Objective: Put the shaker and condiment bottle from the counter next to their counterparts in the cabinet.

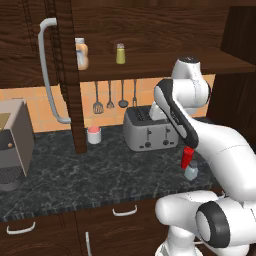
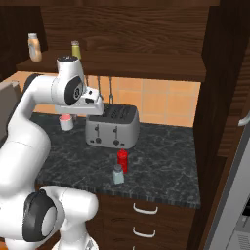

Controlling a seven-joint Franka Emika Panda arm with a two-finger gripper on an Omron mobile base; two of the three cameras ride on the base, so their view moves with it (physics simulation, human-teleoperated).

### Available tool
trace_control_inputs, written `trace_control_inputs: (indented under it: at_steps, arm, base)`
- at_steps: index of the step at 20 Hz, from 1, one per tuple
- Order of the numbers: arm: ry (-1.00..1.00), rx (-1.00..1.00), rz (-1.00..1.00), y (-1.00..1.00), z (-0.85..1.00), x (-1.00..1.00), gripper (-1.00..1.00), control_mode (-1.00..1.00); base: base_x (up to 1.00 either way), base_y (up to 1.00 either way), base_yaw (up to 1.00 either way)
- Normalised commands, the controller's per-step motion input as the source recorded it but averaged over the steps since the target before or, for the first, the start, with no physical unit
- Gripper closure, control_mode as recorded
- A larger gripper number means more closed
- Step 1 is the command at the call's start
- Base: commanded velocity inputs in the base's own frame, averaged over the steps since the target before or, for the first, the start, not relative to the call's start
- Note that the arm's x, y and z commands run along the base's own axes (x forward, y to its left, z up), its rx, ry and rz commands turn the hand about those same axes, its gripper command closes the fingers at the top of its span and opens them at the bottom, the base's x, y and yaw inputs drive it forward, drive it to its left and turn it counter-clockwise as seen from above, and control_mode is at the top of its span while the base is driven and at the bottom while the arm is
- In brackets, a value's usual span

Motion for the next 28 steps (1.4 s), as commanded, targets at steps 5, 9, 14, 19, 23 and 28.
trace_control_inputs:
  at_steps: [5,9,14,19,23,28]
  arm:
    - [-0.12,0.00,0.03,-0.27,-0.16,-0.17,-1.00,-1.00]
    - [-0.15,0.00,0.04,-0.80,-0.76,-0.34,-1.00,-1.00]
    - [-0.31,0.01,0.05,-0.80,-0.62,-0.62,-1.00,-1.00]
    - [-0.20,0.09,0.00,-0.49,-0.38,-0.59,-1.00,-1.00]
    - [-0.20,0.04,0.00,-0.16,-0.12,-0.39,-1.00,-1.00]
    - [-0.17,0.04,0.00,-0.10,-0.18,-0.40,-1.00,-1.00]
  base:
    - [0.00,0.00,0.00]
    - [0.00,0.00,0.00]
    - [0.00,0.00,0.00]
    - [0.00,0.00,0.00]
    - [0.00,0.00,0.00]
    - [0.00,0.00,0.00]
